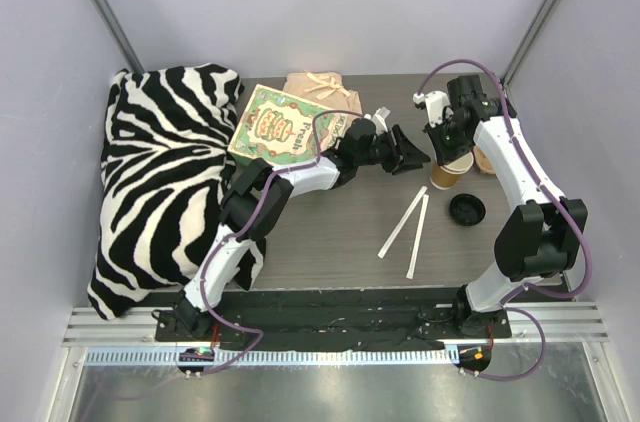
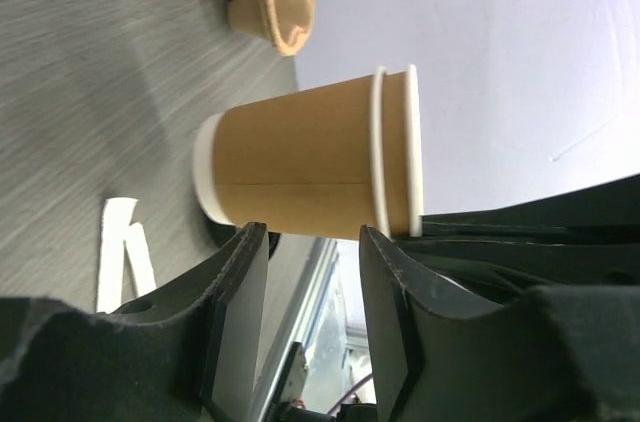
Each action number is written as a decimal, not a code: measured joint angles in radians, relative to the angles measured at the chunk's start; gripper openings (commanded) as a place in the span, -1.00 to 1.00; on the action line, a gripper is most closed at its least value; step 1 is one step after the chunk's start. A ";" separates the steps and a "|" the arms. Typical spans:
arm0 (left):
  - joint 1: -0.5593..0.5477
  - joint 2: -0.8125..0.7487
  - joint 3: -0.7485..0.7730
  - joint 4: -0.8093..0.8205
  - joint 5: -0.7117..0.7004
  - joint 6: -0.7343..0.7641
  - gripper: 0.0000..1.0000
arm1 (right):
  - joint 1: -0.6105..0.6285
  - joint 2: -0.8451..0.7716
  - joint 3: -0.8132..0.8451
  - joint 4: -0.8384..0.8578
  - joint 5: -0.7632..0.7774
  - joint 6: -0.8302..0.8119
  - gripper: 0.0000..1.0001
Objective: Pack the takeout coffee
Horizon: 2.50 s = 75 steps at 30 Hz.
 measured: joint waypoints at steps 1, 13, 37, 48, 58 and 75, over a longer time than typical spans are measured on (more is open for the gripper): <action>-0.001 -0.002 0.000 0.009 0.003 -0.004 -0.06 | 0.000 -0.002 -0.002 0.000 -0.001 0.000 -0.98; -0.029 -0.004 0.000 0.030 0.012 -0.025 -0.04 | 0.000 -0.006 -0.011 -0.013 -0.031 0.002 -0.99; -0.033 0.021 0.034 -0.001 -0.013 0.000 -0.57 | -0.003 -0.007 0.023 -0.029 -0.055 0.005 -0.98; -0.035 0.049 0.053 -0.034 -0.019 0.021 -0.13 | -0.001 -0.017 0.107 -0.035 -0.009 0.000 -0.98; -0.019 -0.045 0.074 -0.111 0.005 0.090 0.16 | -0.001 -0.181 0.294 -0.059 -0.002 -0.023 -0.98; 0.005 -0.664 0.115 -1.041 -0.553 1.135 0.99 | -0.003 -0.307 0.138 -0.055 -0.011 0.008 -0.99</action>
